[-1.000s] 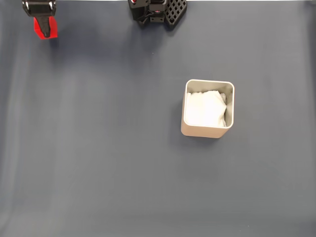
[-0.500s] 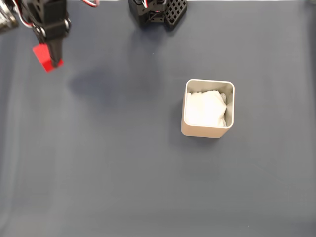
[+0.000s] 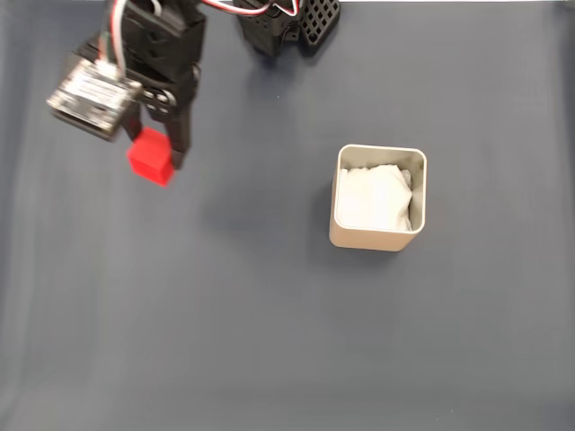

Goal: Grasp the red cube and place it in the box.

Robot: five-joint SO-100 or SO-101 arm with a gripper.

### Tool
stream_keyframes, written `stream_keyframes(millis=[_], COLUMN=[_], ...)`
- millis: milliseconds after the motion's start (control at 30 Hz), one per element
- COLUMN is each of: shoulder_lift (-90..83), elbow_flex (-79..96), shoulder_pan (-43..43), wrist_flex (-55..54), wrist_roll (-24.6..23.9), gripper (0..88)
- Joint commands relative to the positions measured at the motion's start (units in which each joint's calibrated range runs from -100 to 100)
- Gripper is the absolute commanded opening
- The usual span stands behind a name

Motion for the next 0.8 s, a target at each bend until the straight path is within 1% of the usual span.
stream_keyframes(millis=[0, 433, 767], shoulder_lift=[-2.59, -5.53, -8.65], elbow_flex=[-2.89, -2.53, -2.16], shoulder_pan=[-3.88, -20.35, -27.88], wrist_flex=[0.46, 1.04, 1.45], wrist_roll=[0.54, 0.29, 1.61], gripper=[0.3, 0.3, 0.2])
